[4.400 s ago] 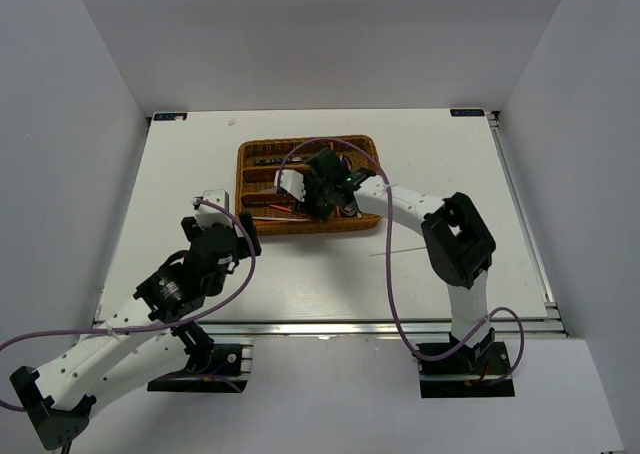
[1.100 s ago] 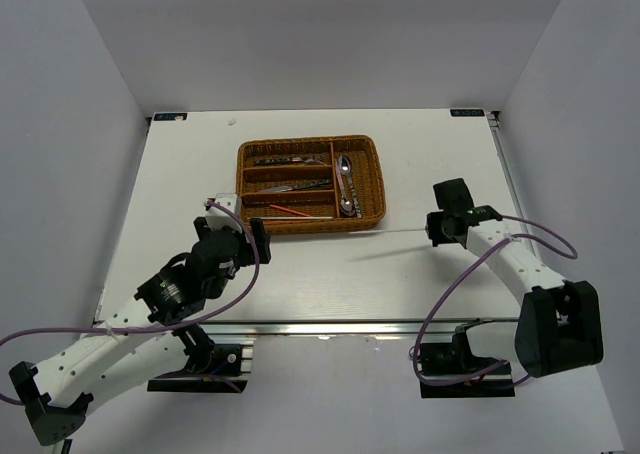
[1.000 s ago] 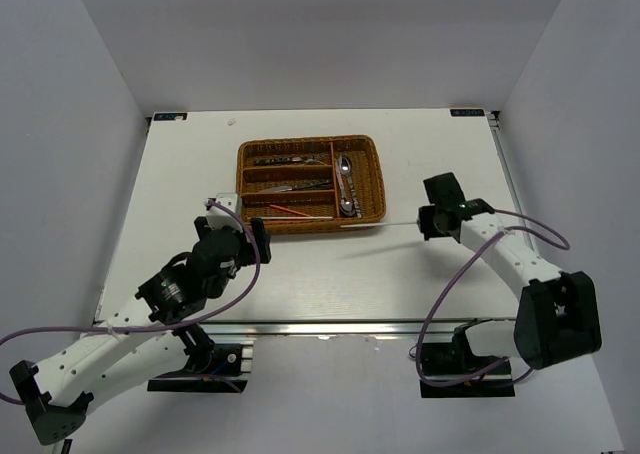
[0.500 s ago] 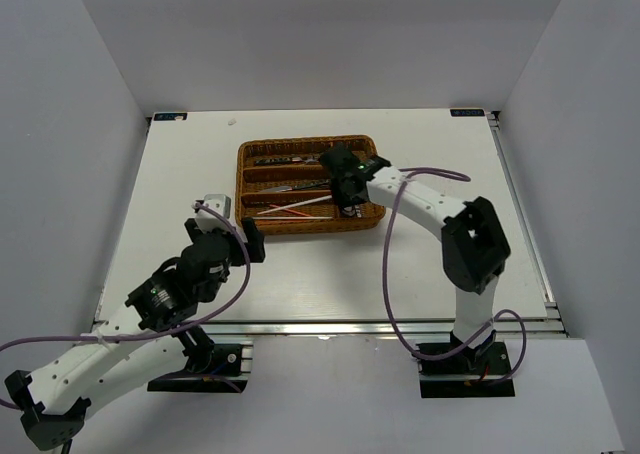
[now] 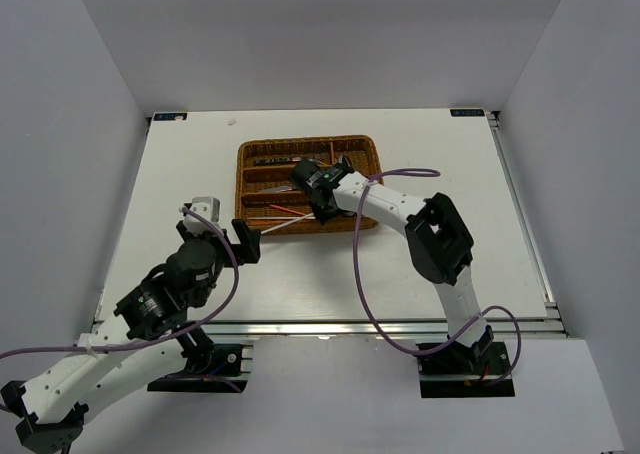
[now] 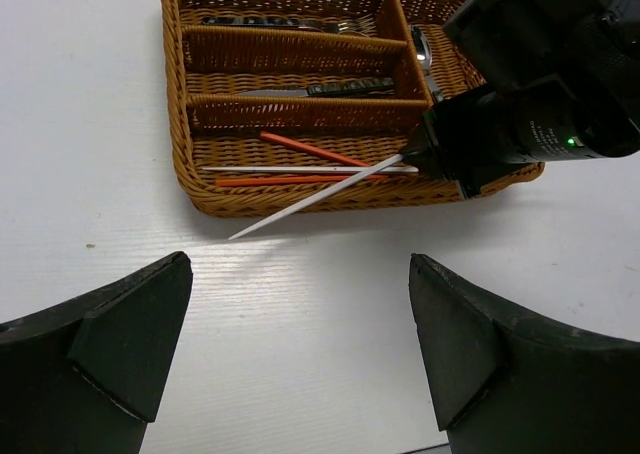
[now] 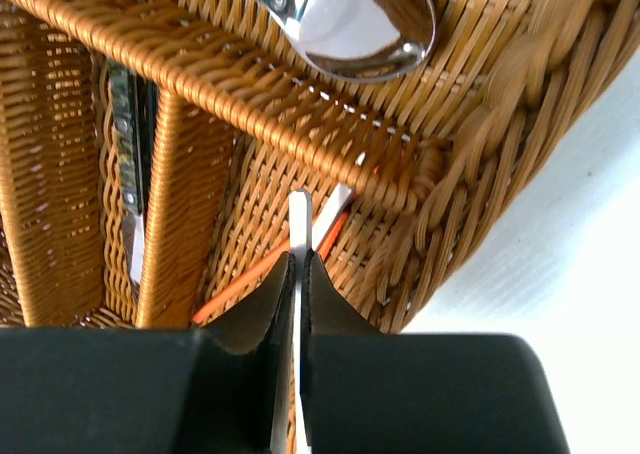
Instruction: Sort the eating utensils into containers
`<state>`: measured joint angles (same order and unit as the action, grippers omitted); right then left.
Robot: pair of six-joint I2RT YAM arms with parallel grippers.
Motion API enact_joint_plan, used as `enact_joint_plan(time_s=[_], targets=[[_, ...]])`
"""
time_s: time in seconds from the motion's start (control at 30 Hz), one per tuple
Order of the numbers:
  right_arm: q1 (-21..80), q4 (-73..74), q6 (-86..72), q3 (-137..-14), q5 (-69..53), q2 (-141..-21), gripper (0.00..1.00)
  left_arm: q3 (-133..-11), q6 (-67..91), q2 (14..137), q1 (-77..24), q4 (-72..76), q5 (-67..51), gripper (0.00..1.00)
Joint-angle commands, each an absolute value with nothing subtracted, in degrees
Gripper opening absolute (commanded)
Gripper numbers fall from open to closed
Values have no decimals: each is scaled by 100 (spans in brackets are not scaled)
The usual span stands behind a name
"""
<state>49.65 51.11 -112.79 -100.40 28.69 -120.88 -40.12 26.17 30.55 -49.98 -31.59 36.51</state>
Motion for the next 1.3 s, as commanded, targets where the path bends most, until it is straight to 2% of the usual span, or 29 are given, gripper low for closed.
enact_joint_plan(time_s=[0.0, 0.83, 0.97, 1.07, 1.27], targets=[[4931, 5362, -13675, -10178, 3269, -12138, 0, -3990, 2584, 3058, -5045, -3085, 3507, 98], [4685, 4466, -14265, -10696, 3313, -12656, 0, -3981, 2707, 3067, -5502, -3182, 3814, 98], [4685, 4184, -13967, -10591, 3524, -12560, 53, -3990, 2716, 3094, -5555, -3208, 3841, 98], [4685, 3947, -13931, -10345, 3533, -12384, 67, -3981, 2716, 3085, -5572, -3199, 3832, 98], [4728, 3262, -13475, -9880, 3761, -11752, 72, -4008, 2733, 3076, -5599, -3234, 3946, 98]])
